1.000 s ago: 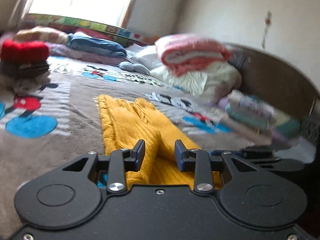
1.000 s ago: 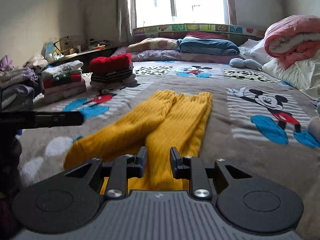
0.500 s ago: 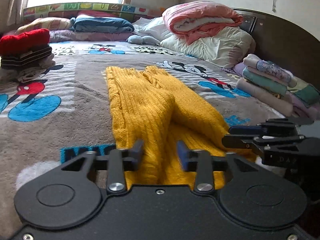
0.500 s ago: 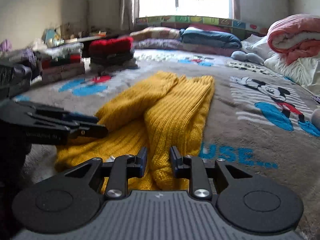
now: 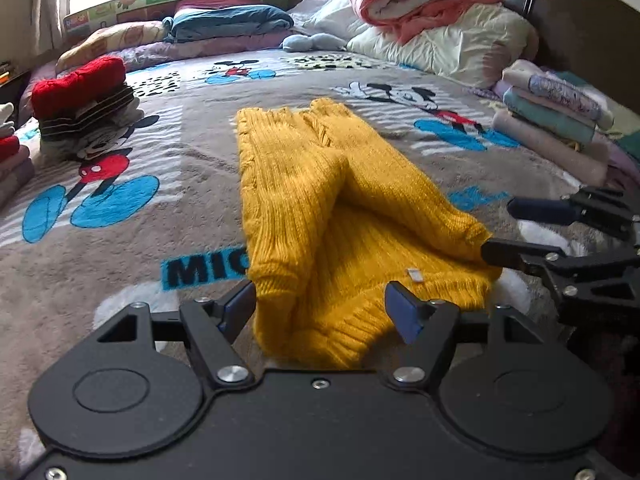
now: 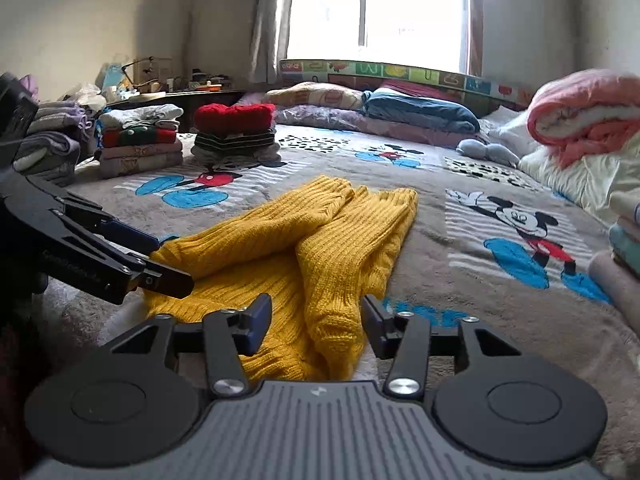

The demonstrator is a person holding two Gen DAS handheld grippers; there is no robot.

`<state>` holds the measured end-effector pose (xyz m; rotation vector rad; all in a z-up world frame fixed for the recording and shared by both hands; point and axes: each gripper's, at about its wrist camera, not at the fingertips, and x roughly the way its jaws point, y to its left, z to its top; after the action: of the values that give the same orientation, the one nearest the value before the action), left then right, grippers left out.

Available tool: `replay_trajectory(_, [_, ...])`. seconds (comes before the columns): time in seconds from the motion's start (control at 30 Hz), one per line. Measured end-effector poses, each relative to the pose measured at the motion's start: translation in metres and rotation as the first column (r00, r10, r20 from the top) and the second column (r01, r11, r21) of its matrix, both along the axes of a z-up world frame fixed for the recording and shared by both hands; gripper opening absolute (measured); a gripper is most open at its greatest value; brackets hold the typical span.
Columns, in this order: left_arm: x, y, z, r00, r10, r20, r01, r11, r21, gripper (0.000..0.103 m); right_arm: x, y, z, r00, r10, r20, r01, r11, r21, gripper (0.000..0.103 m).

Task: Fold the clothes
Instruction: 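Open the left gripper and withdraw both grippers from the folded sweater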

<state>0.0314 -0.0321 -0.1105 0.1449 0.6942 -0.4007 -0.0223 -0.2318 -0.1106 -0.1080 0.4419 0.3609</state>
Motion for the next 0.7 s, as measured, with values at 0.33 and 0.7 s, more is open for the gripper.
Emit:
replay_trajectory(0.33, [-0.019,-0.005,0.007,1.000,-0.004,0.025,0.003,0.999,0.051,0.070,-0.022,0.006,0.002,0.997,0.067,0.039,-0.062,0.990,-0.124,0.055])
replay_trajectory(0.7, [-0.036,-0.001,0.004,0.993,-0.058,0.101,0.035,0.974,0.222,0.070,-0.039,0.023,-0.005,0.990,0.127,0.054,-0.106,0.950,-0.293,0.057])
